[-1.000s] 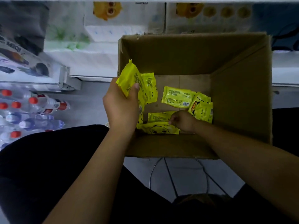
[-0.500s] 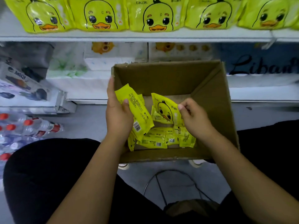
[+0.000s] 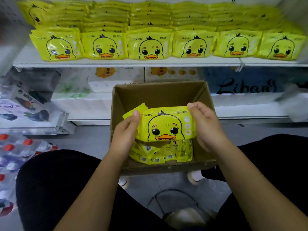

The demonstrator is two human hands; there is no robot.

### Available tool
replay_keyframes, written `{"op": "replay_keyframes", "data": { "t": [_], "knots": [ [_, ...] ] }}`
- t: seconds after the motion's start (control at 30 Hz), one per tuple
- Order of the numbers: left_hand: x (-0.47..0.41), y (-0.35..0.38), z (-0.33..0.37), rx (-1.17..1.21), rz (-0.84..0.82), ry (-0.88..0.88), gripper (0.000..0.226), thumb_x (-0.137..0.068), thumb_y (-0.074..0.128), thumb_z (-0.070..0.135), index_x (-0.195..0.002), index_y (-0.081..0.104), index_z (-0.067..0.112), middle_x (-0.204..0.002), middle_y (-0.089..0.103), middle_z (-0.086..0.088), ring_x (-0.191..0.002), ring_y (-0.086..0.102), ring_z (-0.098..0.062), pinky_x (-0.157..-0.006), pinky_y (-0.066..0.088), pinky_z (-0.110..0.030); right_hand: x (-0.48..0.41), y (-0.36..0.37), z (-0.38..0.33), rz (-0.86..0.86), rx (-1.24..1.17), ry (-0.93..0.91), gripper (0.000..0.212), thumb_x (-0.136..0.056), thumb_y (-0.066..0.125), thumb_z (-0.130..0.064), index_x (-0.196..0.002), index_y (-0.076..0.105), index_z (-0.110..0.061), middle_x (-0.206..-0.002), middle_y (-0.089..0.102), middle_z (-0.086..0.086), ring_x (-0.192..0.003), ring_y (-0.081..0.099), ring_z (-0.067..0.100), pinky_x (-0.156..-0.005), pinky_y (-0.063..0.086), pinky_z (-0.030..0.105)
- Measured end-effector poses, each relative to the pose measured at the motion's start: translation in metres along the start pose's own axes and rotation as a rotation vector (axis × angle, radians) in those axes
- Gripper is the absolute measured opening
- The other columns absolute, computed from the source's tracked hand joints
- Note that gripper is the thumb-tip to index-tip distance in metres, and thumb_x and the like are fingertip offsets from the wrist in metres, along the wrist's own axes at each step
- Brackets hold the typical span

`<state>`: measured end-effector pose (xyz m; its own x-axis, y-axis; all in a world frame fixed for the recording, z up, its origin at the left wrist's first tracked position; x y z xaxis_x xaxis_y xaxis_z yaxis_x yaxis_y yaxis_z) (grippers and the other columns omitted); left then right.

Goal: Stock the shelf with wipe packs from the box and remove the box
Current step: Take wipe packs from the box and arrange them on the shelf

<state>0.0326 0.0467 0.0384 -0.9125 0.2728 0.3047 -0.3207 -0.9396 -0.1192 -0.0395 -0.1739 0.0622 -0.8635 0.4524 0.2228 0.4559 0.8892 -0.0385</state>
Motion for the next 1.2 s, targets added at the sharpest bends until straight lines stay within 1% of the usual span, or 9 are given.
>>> {"op": "replay_keyframes", "data": {
  "t": [0.1, 0.2, 0.4, 0.5, 0.6, 0.77, 0.97, 1.07, 1.2],
  "knots": [
    [0.004, -0.001, 0.004, -0.008, 0.005, 0.037, 0.073, -0.087, 0.054, 0.076, -0.092, 0.072, 0.006, -0.086, 0.07, -0.008, -0.084, 0.062, -0.017, -0.088, 0.055, -0.046, 0.001, 0.005, 0.007, 0.046, -0.014, 0.047, 0.041, -0.078, 0.06, -0.063, -0.082, 0.066, -0.023, -0.089, 0.058, 0.011, -0.085, 0.051, 0.026, -0.082, 0.045, 0.046],
    [0.006, -0.004, 0.005, 0.129, 0.059, -0.009, 0.037, -0.103, 0.053, 0.043, -0.087, 0.079, 0.021, -0.092, 0.08, 0.001, -0.091, 0.075, -0.013, -0.081, 0.058, -0.033, 0.001, 0.003, 0.011, 0.131, 0.033, 0.067, 0.034, -0.092, 0.06, -0.051, -0.094, 0.071, -0.019, -0.097, 0.073, 0.016, -0.093, 0.066, 0.037, -0.094, 0.053, 0.055],
    [0.005, -0.006, 0.004, 0.39, 0.087, -0.108, 0.036, -0.105, 0.053, 0.031, -0.085, 0.081, 0.022, -0.098, 0.08, -0.004, -0.092, 0.077, -0.02, -0.08, 0.058, -0.033, -0.002, 0.013, 0.001, 0.254, 0.045, -0.013, 0.021, -0.099, 0.058, -0.037, -0.096, 0.07, -0.019, -0.092, 0.075, 0.013, -0.085, 0.069, 0.029, -0.088, 0.056, 0.055],
    [0.0, -0.017, 0.002, 0.514, 0.139, -0.156, 0.029, -0.104, 0.053, 0.035, -0.108, 0.075, 0.017, -0.105, 0.078, -0.007, -0.095, 0.076, -0.025, -0.082, 0.06, -0.038, -0.01, 0.026, 0.002, 0.154, -0.009, 0.076, 0.026, -0.099, 0.058, -0.044, -0.1, 0.073, -0.022, -0.1, 0.076, 0.009, -0.101, 0.07, 0.022, -0.096, 0.055, 0.055],
    [-0.006, -0.037, 0.001, 0.584, 0.221, -0.175, 0.033, -0.105, 0.051, 0.04, -0.119, 0.07, 0.017, -0.107, 0.078, -0.004, -0.09, 0.077, -0.02, -0.066, 0.062, -0.033, -0.011, 0.048, 0.001, -0.074, -0.079, 0.185, 0.034, -0.1, 0.055, -0.047, -0.111, 0.071, -0.02, -0.109, 0.076, 0.004, -0.109, 0.07, 0.025, -0.095, 0.056, 0.047],
    [-0.018, -0.062, 0.004, 0.586, 0.272, -0.172, 0.041, -0.103, 0.049, 0.053, -0.121, 0.069, 0.022, -0.109, 0.078, -0.001, -0.099, 0.075, -0.023, -0.099, 0.053, -0.052, -0.017, 0.078, -0.019, -0.08, 0.01, 0.048, 0.013, -0.103, 0.055, -0.017, -0.103, 0.068, -0.013, -0.098, 0.078, 0.006, -0.095, 0.074, 0.022, -0.082, 0.062, 0.036],
    [-0.025, -0.078, 0.01, 0.592, 0.242, -0.157, 0.04, -0.106, 0.046, 0.046, -0.116, 0.07, 0.016, -0.111, 0.076, -0.01, -0.104, 0.072, -0.029, -0.101, 0.051, -0.059, -0.053, 0.119, -0.056, 0.021, -0.087, -0.065, 0.014, -0.102, 0.055, -0.01, -0.095, 0.065, -0.015, -0.086, 0.077, -0.001, -0.083, 0.073, 0.015, -0.071, 0.061, 0.031],
    [-0.035, -0.106, 0.02, 0.542, 0.337, -0.105, 0.037, -0.107, 0.047, 0.041, -0.1, 0.073, 0.017, -0.1, 0.076, -0.013, -0.091, 0.068, -0.029, -0.091, 0.053, -0.051, -0.07, 0.15, -0.075, -0.021, -0.094, -0.116, 0.014, -0.103, 0.055, -0.011, -0.094, 0.065, -0.015, -0.086, 0.077, -0.002, -0.087, 0.073, 0.018, -0.075, 0.061, 0.034],
    [-0.057, -0.16, 0.048, 0.392, 0.558, -0.003, 0.042, -0.108, 0.045, 0.034, -0.076, 0.062, 0.014, -0.057, 0.059, 0.008, -0.056, 0.053, -0.014, -0.059, 0.044, -0.027, -0.087, 0.195, -0.092, -0.025, -0.039, -0.237, 0.017, -0.103, 0.054, -0.01, -0.09, 0.063, -0.018, -0.076, 0.074, -0.005, -0.076, 0.071, 0.011, -0.066, 0.061, 0.027]
  ]
}}
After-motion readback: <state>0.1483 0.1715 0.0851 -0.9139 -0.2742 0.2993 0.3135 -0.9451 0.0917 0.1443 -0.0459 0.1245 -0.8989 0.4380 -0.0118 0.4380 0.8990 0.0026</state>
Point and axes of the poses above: each hand's wrist, its own x-axis away from the middle knuckle, its own y-axis out of the palm, z = x × y, the point moved 6 cm from there along -x, towards the middle knuckle
